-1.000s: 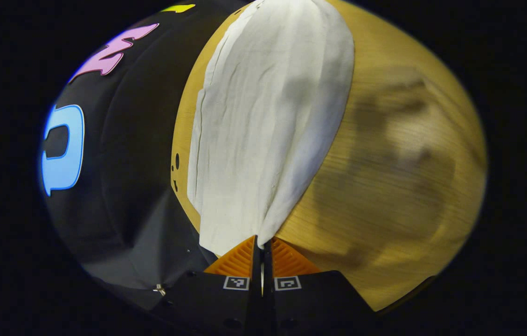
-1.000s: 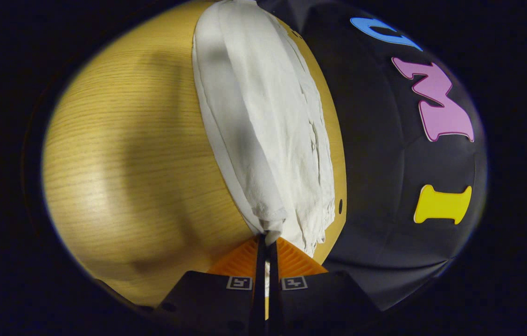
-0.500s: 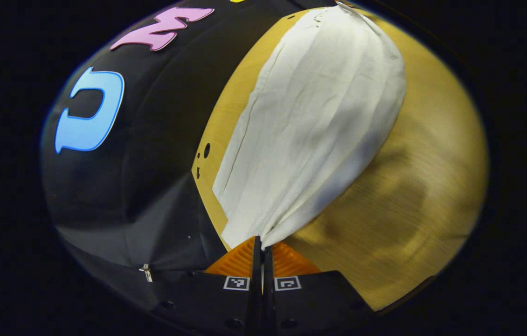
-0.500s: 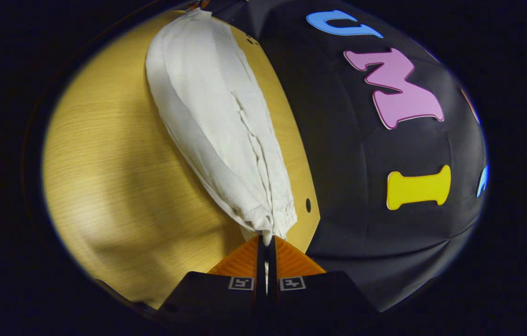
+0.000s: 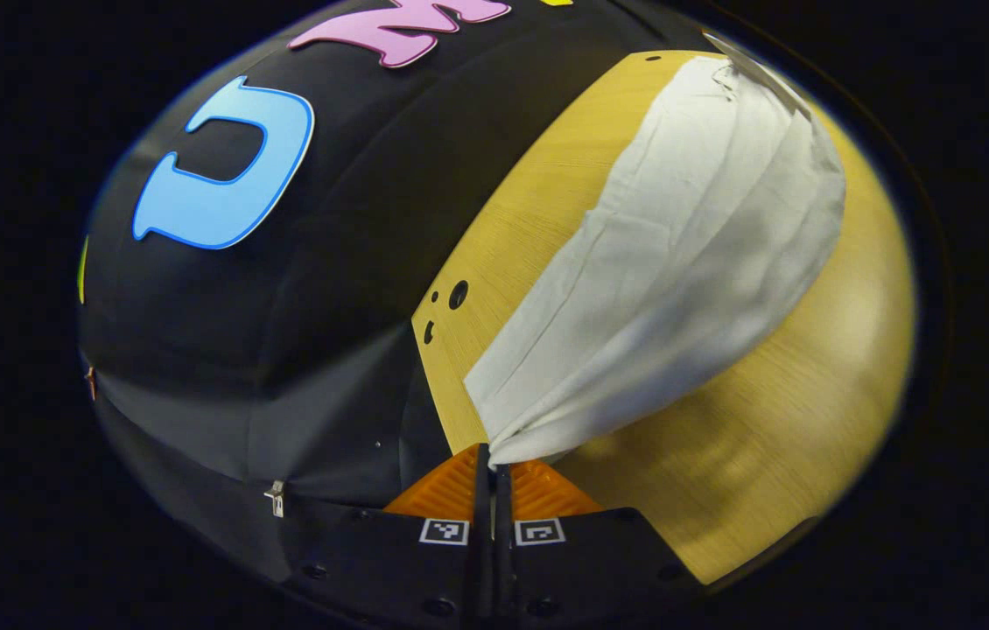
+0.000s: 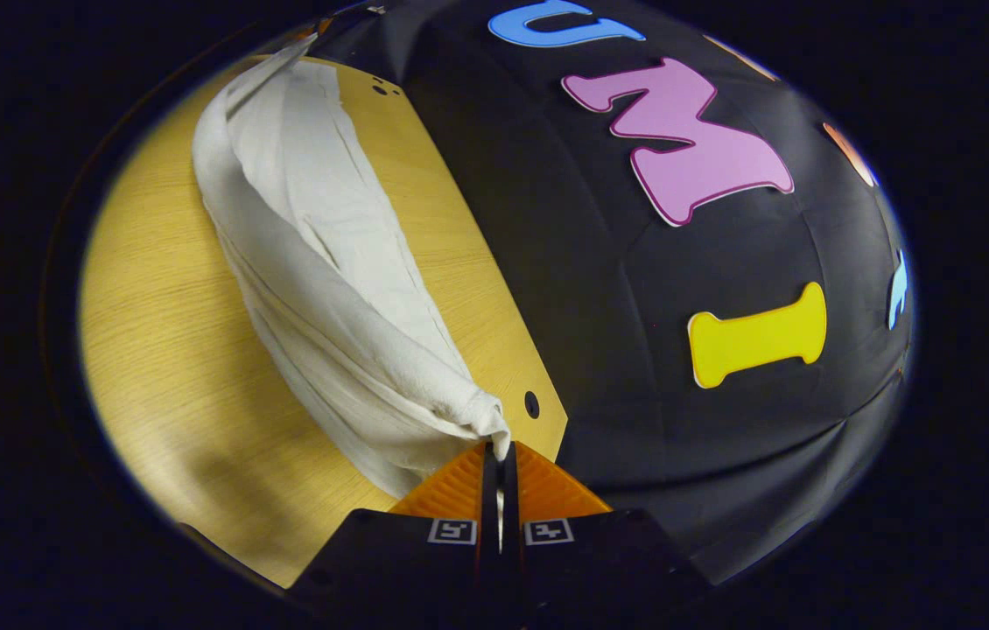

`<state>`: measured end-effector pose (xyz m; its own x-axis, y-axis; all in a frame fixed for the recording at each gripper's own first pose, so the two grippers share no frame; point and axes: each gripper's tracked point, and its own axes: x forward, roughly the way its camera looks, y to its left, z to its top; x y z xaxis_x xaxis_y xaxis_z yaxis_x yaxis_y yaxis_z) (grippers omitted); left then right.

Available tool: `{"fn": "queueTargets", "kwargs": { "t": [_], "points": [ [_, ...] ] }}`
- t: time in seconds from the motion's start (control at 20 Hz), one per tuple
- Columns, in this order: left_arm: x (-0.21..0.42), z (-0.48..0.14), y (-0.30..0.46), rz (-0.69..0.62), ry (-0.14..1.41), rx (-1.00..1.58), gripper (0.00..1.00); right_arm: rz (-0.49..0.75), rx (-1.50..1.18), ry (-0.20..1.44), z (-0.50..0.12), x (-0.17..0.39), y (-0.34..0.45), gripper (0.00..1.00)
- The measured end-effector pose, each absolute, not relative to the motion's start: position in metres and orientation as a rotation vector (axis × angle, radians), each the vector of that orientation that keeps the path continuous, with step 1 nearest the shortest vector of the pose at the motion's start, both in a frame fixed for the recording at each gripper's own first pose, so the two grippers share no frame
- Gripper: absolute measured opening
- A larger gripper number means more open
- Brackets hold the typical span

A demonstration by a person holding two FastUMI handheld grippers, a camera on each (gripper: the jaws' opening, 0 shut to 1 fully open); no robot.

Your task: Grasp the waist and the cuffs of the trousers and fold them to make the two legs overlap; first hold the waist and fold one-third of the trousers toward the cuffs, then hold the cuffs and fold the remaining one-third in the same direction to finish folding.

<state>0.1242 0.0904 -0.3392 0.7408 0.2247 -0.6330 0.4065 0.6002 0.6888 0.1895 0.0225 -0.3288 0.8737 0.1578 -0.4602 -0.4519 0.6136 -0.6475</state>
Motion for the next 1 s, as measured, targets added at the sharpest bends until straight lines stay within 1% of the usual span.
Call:
{"fn": "queueTargets", "kwargs": {
  "t": [0.25,0.35,0.4,0.45,0.8,0.9,1.0],
  "points": [
    [0.157,-0.343,0.090,-0.069,0.768,0.862,0.05,0.290,-0.713,0.417,-0.330,0.224,0.022,0.05],
    [0.170,-0.348,0.091,-0.044,0.780,0.819,0.05,0.284,-0.662,0.454,-0.339,0.234,0.025,0.05],
    [0.176,-0.352,0.091,-0.035,0.785,0.795,0.05,0.286,-0.648,0.466,-0.344,0.239,0.028,0.00],
    [0.181,-0.357,0.091,-0.028,0.794,0.775,0.05,0.288,-0.646,0.478,-0.350,0.244,0.029,0.05],
    [0.210,-0.396,0.094,-0.015,0.903,0.679,0.05,0.300,-0.611,0.593,-0.399,0.273,0.042,0.05],
    [0.215,-0.405,0.090,-0.010,0.926,0.653,0.05,0.298,-0.597,0.619,-0.410,0.275,0.041,0.05],
    [0.221,-0.412,0.090,-0.019,0.939,0.654,0.05,0.296,-0.567,0.640,-0.414,0.274,0.041,0.07]
  ]
}}
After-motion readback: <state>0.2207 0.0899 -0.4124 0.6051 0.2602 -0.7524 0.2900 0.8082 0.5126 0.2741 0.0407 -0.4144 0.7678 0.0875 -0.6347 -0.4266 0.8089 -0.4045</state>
